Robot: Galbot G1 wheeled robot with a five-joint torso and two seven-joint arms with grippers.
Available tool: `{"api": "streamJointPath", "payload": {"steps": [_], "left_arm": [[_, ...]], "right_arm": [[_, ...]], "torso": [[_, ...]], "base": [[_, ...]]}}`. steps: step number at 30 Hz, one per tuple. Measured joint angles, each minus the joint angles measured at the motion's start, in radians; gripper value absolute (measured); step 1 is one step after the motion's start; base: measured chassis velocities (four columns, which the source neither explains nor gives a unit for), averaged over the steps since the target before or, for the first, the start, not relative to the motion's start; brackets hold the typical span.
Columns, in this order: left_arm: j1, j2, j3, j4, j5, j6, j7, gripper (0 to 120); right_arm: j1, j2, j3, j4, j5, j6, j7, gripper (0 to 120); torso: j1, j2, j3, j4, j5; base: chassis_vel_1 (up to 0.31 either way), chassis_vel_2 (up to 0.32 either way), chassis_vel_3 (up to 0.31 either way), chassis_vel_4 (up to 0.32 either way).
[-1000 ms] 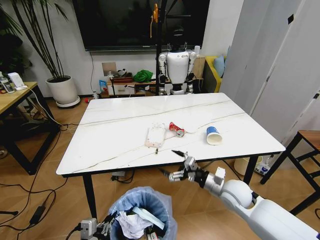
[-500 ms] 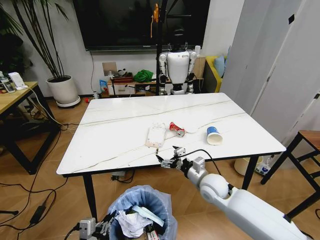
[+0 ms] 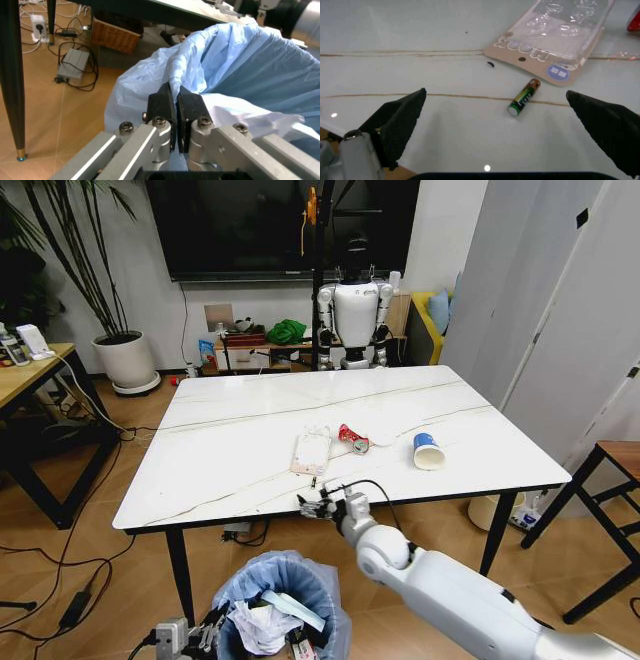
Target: Pick up the trash bin and place the trash from the table into it.
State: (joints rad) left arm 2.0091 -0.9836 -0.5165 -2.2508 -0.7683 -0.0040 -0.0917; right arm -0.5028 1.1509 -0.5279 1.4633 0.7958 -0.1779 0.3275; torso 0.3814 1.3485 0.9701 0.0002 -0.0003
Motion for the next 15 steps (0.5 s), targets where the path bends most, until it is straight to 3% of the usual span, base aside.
{"api": "streamJointPath", "payload": {"steps": [9, 15], "left_arm": [[-0.005, -0.003, -0.003, 0.008, -0.003, -0.001, 0.001, 0], [-0.011, -0.004, -0.002, 0.013, -0.009, -0.001, 0.0, 0]], "right_arm": [[0.015, 0.018, 0.002, -0.07, -0.029, 0.006, -0.008, 99], [0.008, 0.012, 0.013, -0.078, -0.031, 0.016, -0.024, 79]], "torso": [[0.0, 0.0, 0.0, -0.0002, 0.0003], [0.0, 0.0, 0.0, -0.0002, 0.0004]], "base": [[0.0, 0.0, 0.0, 0.0], [0.0, 0.0, 0.0, 0.0]]}}
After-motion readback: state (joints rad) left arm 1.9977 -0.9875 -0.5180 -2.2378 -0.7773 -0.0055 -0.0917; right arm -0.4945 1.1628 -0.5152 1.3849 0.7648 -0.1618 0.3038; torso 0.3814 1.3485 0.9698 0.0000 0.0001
